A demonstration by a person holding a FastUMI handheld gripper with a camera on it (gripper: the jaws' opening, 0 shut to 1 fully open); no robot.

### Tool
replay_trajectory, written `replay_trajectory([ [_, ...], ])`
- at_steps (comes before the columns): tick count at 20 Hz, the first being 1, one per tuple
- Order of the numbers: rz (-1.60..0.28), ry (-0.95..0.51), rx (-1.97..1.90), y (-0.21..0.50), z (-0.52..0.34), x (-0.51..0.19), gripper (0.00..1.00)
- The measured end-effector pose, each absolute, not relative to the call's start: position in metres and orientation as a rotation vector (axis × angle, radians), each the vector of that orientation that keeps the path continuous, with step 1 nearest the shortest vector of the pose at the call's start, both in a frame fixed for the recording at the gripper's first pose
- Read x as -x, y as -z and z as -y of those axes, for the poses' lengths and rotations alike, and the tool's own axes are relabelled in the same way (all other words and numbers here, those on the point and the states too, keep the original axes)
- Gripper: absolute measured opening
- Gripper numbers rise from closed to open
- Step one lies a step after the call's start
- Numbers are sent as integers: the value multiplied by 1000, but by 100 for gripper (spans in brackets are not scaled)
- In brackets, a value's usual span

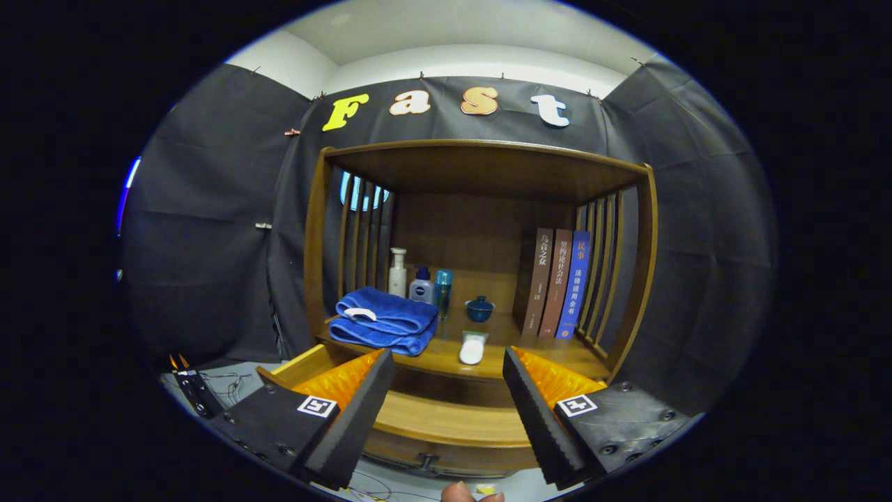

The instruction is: Pull open the drawer, take out the items inside it, and place them on the countertop above the cabinet.

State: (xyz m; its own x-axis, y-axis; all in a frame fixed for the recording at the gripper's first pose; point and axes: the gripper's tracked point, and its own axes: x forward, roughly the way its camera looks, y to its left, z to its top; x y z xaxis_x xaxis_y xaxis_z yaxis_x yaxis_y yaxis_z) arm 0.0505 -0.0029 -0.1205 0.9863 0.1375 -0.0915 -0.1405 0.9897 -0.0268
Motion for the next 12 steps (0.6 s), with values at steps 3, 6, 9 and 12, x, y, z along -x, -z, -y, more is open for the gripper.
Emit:
replay_trajectory([
  [3, -114, -107, 20, 164, -7, -33, 99],
  [6, -141, -71, 17, 209, -7, -27, 99],
  [9, -200, -40, 7, 253, -4, -30, 99],
  [12, -243, -36, -4, 279, -1, -37, 99],
])
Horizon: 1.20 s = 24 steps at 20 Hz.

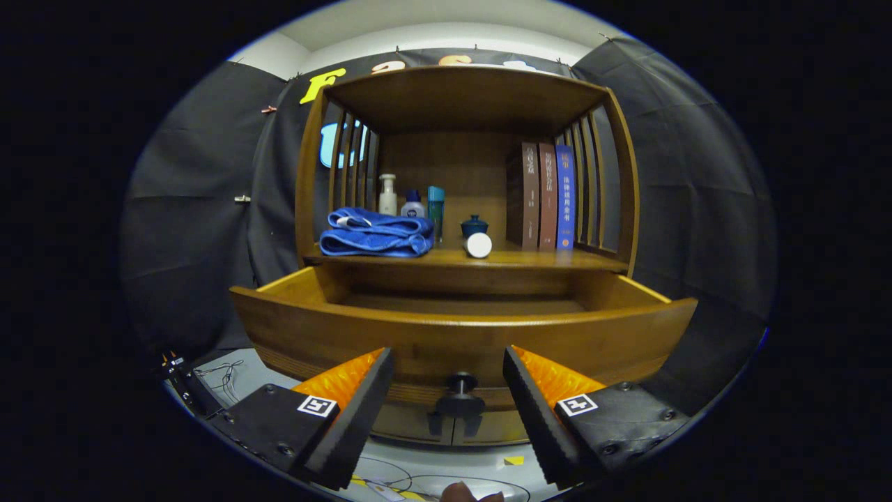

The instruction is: Pull open the drawer, take out the items inside it, and place them on the countertop above the cabinet.

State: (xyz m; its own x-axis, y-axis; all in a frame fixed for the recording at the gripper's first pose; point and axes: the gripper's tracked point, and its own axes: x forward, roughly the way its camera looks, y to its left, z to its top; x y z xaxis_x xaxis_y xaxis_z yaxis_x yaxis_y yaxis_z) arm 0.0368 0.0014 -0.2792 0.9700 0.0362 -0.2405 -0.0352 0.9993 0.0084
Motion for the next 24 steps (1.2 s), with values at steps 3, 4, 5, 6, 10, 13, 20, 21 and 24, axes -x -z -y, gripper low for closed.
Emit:
replay_trajectory([
  [3, -254, -20, -5, 290, 4, -43, 99],
  [4, -242, -17, 9, 287, 2, -45, 100],
  [5, -245, -12, 30, 290, 3, -46, 99],
  [6, -248, -5, 44, 292, 4, -46, 99],
  [10, -235, 26, -1, 281, 7, -53, 99],
  [13, -229, 26, 0, 282, 5, -63, 99],
  [20, -216, 27, 13, 286, 5, -99, 100],
  [21, -214, 27, 16, 287, 5, -105, 100],
  [24, -203, 29, 44, 290, 6, -121, 99],
])
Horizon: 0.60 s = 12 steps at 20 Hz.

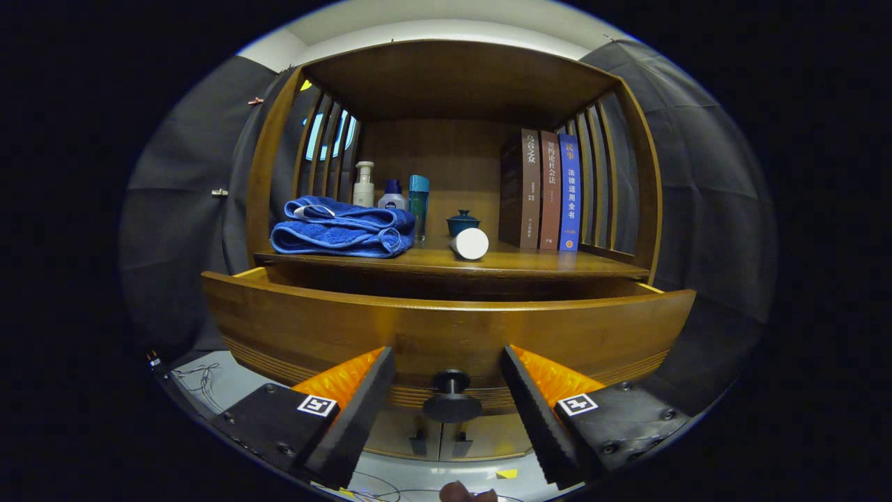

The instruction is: Pull open the drawer, take out the items inside it, and place them on the countertop above the cabinet.

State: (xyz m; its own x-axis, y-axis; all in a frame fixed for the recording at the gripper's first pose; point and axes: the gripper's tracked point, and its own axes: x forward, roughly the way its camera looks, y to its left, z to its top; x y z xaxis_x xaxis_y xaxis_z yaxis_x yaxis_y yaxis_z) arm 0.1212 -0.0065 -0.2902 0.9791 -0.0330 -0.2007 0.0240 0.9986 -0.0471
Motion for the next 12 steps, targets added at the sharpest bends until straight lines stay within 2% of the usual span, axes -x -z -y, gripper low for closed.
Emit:
replay_trajectory([
  [12, -196, 38, 62, 297, 6, -183, 99],
])
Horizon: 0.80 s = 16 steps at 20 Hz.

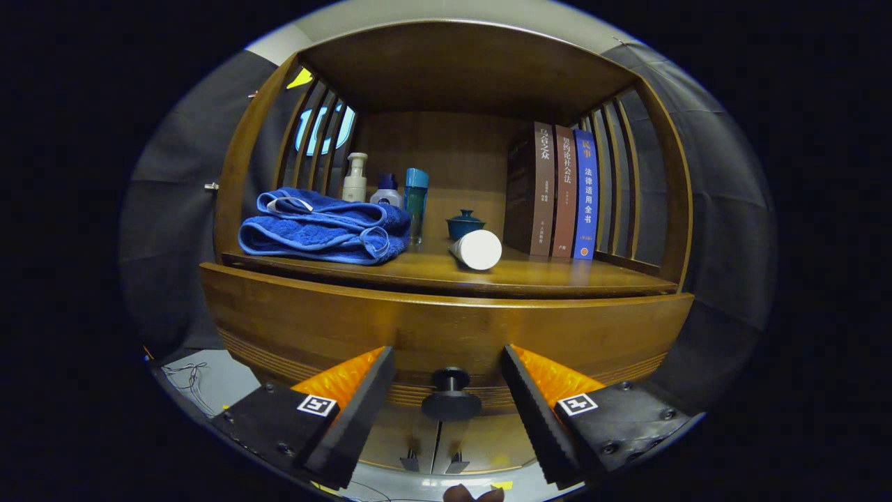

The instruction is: Pull open the drawer, take out the items inside it, and place them on the countertop above the cabinet.

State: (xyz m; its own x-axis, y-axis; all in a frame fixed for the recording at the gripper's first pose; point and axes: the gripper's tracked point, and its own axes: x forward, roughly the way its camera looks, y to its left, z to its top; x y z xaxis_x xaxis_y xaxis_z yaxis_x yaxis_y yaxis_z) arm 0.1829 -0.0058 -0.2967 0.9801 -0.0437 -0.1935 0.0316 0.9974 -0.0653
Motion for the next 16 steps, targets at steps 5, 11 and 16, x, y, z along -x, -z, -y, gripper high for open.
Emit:
replay_trajectory([
  [5, -195, 52, 72, 297, 5, -193, 99],
  [11, -193, 36, 62, 287, 1, -184, 99],
  [16, -125, 26, 78, 226, -4, -155, 99],
])
